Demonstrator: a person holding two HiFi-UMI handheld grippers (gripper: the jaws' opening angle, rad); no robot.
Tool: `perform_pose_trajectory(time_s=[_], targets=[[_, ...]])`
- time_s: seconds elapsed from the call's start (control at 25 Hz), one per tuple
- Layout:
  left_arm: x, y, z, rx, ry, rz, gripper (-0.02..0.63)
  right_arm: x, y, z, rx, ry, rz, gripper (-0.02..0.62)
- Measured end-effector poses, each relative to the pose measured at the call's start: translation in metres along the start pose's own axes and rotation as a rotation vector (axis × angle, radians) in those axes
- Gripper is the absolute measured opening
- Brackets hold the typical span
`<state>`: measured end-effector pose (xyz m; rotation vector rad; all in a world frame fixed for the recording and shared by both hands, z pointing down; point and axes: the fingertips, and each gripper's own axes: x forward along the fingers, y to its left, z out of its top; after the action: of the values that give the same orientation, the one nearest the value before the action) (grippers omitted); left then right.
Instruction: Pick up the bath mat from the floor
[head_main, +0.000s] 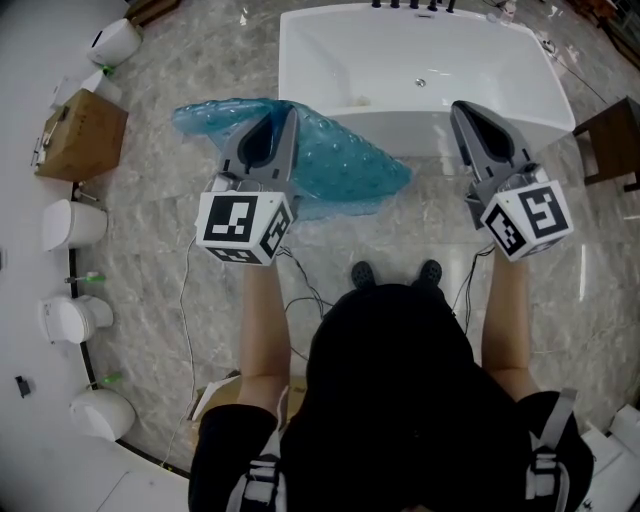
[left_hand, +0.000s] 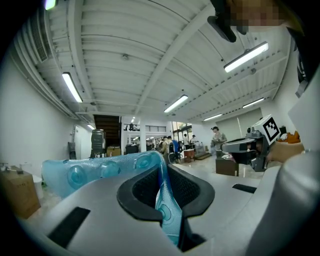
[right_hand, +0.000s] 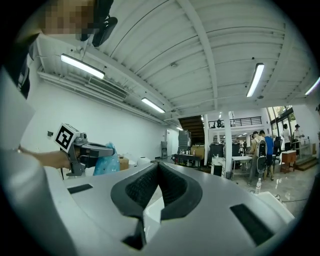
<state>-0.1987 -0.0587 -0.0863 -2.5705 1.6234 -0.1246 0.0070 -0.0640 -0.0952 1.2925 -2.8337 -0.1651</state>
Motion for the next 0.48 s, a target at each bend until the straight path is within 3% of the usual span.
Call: perform_pose_trajectory(time_s=[0.48], targets=[[-0.0041, -0.0031, -0.0045, -0.002, 0.021, -0.003, 0.046, -0.0056, 0.0023, -0.0013, 0.014, 0.004, 0.016, 0.012]])
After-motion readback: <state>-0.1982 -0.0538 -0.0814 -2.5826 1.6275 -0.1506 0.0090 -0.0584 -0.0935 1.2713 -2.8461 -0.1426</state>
